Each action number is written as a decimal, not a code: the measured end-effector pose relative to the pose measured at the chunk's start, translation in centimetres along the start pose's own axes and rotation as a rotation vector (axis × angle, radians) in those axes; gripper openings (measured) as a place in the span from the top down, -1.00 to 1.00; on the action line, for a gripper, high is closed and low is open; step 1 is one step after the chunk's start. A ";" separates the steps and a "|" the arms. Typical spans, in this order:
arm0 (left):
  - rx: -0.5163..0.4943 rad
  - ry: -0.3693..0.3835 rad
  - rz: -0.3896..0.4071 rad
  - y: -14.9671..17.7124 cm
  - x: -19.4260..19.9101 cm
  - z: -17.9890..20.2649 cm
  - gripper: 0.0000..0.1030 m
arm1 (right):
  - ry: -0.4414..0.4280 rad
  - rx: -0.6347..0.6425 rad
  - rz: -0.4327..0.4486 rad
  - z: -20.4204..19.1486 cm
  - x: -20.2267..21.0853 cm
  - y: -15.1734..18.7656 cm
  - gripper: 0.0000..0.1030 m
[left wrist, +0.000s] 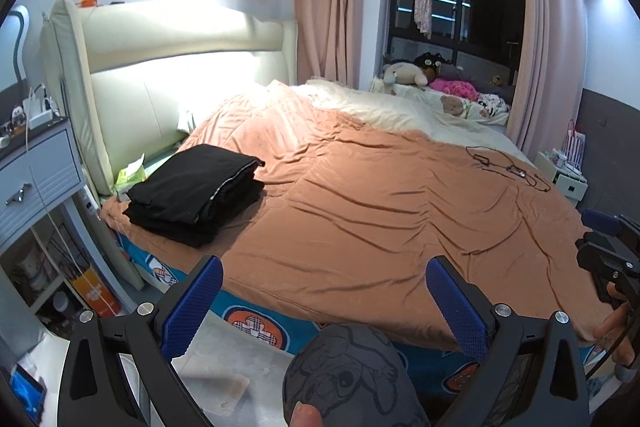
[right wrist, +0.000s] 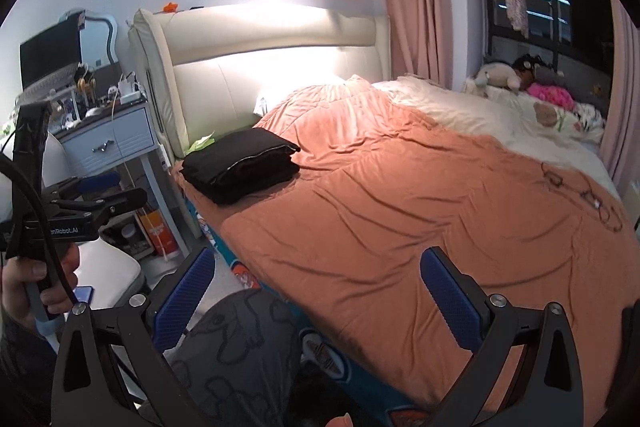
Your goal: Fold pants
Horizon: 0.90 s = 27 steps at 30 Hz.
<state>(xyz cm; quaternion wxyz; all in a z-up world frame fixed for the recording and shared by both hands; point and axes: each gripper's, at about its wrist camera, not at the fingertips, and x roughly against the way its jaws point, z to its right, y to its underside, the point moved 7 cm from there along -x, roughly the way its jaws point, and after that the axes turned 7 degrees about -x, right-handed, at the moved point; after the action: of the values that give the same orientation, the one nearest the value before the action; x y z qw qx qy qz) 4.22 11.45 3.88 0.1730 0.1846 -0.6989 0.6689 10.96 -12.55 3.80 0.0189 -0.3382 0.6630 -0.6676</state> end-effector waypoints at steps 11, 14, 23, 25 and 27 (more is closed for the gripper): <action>-0.053 -0.007 0.019 3.6 1.9 2.9 -0.99 | 0.039 -0.057 0.011 1.5 3.8 3.4 -1.00; -0.061 -0.022 0.022 4.4 2.4 3.1 -0.99 | 0.044 -0.059 0.009 1.5 4.4 4.1 -1.00; -0.060 -0.018 0.062 5.9 4.1 3.4 -0.99 | 0.063 -0.094 0.039 1.7 6.3 5.9 -1.00; -0.055 -0.011 0.072 6.4 4.5 3.4 -0.99 | 0.072 -0.102 0.049 1.8 6.7 6.2 -1.00; -0.051 -0.011 0.081 6.6 4.7 3.4 -0.99 | 0.077 -0.112 0.061 1.9 7.1 6.5 -1.00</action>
<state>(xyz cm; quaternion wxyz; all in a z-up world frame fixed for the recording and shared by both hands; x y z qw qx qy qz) -3.14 8.15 0.28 0.1466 0.1552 -0.7236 0.6564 3.61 -18.37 0.76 -0.0053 -0.2922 0.7097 -0.6411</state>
